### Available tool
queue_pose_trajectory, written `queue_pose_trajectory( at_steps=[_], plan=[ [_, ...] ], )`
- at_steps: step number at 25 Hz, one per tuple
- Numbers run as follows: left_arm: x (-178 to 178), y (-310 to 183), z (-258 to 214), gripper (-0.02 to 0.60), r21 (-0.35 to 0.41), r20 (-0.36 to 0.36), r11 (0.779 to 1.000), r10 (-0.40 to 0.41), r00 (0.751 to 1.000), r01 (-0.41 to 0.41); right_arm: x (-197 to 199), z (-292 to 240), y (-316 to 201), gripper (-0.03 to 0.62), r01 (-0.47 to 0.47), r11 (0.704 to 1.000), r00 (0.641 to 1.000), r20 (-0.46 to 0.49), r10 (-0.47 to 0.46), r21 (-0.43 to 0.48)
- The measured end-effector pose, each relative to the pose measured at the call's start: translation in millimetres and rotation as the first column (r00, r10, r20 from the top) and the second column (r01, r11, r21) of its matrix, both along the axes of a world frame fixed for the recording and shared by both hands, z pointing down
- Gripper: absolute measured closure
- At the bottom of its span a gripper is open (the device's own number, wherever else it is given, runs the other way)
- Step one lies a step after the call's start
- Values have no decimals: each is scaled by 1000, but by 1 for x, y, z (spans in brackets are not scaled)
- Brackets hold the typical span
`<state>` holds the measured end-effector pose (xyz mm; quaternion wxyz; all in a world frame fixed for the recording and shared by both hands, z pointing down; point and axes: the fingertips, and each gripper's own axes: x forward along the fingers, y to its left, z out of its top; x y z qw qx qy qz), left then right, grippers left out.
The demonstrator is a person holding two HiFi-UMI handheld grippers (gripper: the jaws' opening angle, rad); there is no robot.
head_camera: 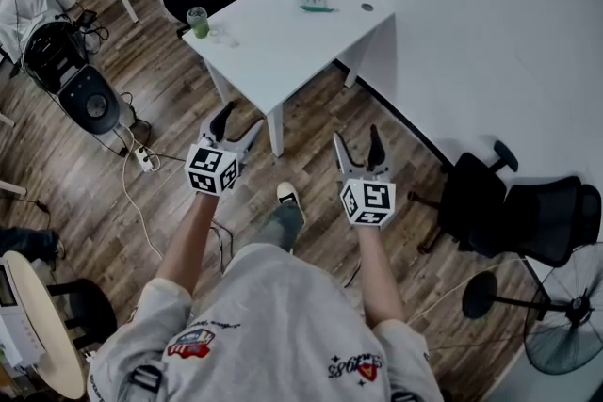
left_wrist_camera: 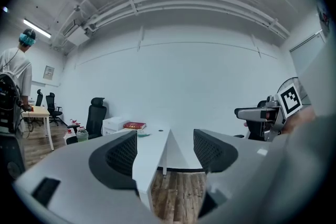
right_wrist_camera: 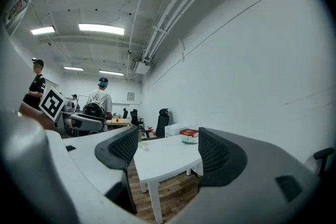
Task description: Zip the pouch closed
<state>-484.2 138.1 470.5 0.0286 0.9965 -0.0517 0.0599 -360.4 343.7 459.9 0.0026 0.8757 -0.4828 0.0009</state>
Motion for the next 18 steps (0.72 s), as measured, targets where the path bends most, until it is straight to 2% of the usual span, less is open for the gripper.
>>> queue_pose_trajectory(
  at_steps=[7,13,18],
  plan=[
    [51,-12,10,260,-4,17,1000,9,1000,-9,41,13,-13,249,12,1000,1000,25,-11,-14],
    [112,-30,17,259,-14,14,1000,-3,1000,3,100,15,-37,252,37,999,999,14,-36,-33],
    [168,-48,26,260,-21,39,1000,-3,999,4,156,10,-69,249,86,996,996,15,-85,-38]
  ],
)
